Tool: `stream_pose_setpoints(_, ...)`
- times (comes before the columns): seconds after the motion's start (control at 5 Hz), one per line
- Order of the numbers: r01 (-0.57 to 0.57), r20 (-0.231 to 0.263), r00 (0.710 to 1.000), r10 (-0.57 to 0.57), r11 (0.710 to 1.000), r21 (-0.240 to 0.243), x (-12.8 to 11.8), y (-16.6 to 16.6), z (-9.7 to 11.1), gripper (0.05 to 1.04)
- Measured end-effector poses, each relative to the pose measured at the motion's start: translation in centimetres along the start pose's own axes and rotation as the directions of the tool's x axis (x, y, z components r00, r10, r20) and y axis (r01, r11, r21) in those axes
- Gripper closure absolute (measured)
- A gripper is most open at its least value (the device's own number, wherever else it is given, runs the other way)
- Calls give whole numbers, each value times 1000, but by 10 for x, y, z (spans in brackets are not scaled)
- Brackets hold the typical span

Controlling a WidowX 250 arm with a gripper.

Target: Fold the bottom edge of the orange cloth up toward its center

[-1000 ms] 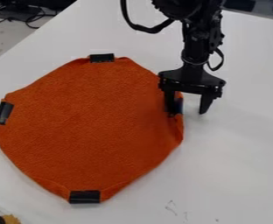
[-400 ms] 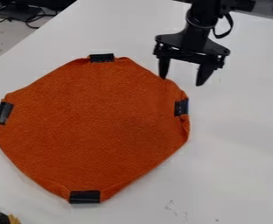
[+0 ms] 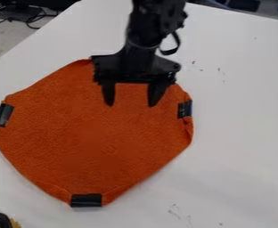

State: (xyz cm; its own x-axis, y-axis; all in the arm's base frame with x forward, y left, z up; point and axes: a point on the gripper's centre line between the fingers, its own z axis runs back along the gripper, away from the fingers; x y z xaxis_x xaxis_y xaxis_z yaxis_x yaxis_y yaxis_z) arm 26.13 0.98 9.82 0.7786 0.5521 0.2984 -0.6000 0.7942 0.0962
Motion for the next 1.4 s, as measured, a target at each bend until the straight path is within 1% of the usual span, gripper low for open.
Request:
stream_pose_setpoints(0.2, -93, -15, 995, 94, 995, 19, -30, 23, 2, 84)
stream_pose_setpoints(0.4, -171, -35, 985, 171, 985, 18, -54, 26, -6, 84)
stream_pose_setpoints(0.6, -212, -58, 976, 212, 977, 11, -70, 30, -21, 84)
stream_pose_setpoints(0.8, -229, -82, 970, 230, 973, 17, -84, 38, -31, 84)
stream_pose_setpoints(1.0, -267, -97, 959, 268, 963, 20, -99, 49, -35, 84)
stream_pose_setpoints(1.2, -286, -99, 953, 285, 958, 4, -110, 49, -40, 84)
stream_pose_setpoints(1.4, -278, -130, 953, 273, 960, -20, -110, 44, -47, 84)
